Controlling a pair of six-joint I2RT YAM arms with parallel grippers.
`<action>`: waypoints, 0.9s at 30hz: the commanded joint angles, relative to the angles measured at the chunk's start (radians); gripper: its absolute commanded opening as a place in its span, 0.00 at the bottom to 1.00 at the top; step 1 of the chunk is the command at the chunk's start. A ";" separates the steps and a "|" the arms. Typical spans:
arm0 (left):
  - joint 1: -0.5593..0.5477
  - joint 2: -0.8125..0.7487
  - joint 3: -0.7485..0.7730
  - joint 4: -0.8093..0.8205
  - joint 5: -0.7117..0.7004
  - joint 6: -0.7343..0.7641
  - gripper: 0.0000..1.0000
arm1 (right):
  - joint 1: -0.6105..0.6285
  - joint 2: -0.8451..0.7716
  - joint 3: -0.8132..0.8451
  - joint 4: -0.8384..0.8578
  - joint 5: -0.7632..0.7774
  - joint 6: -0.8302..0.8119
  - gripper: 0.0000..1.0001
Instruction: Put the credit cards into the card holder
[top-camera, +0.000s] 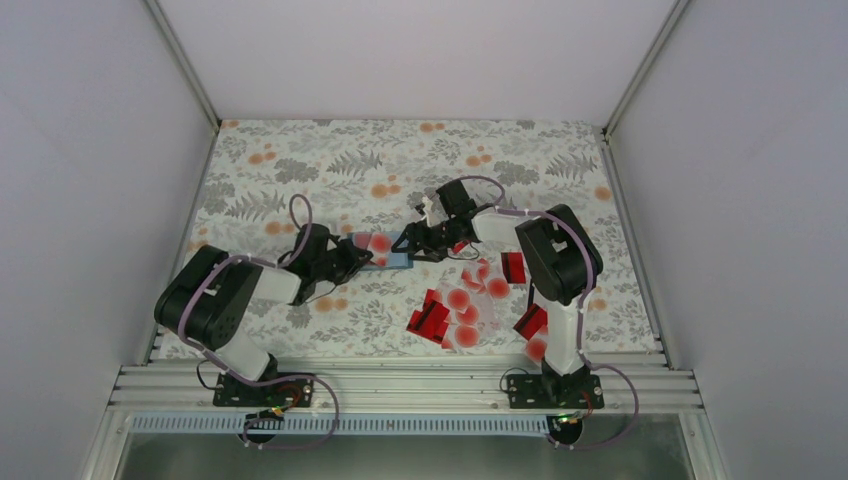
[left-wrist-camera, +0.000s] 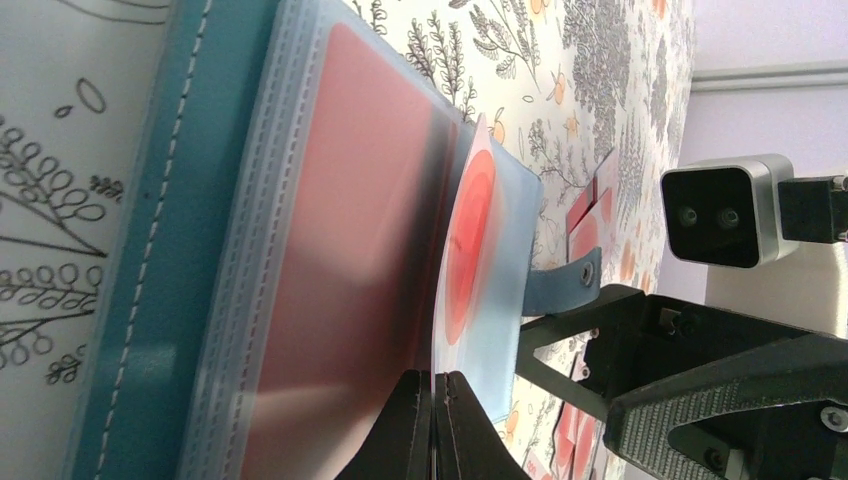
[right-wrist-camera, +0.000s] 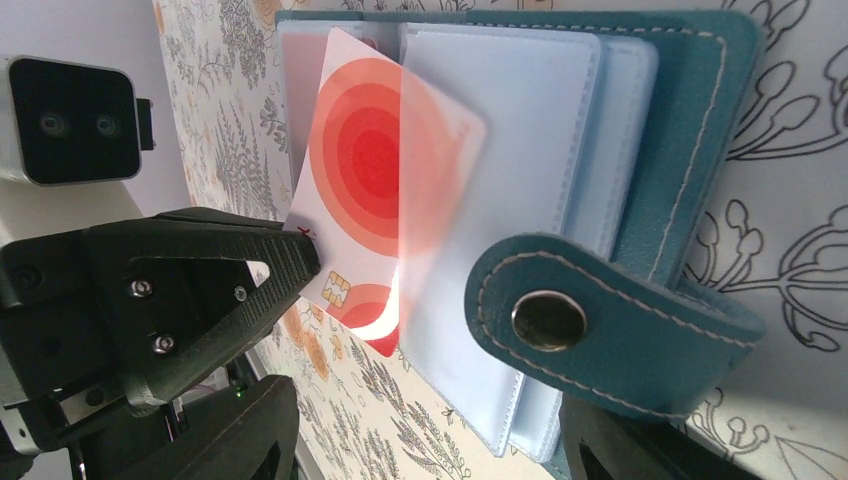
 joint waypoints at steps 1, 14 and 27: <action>-0.022 0.014 -0.040 0.076 -0.092 -0.054 0.02 | 0.013 0.068 -0.038 -0.058 0.054 -0.003 0.67; -0.087 0.065 -0.058 0.181 -0.176 -0.102 0.02 | 0.014 0.081 -0.048 -0.074 0.049 -0.011 0.67; -0.114 0.071 -0.075 0.203 -0.218 -0.122 0.02 | 0.023 0.088 -0.045 -0.065 0.047 -0.002 0.67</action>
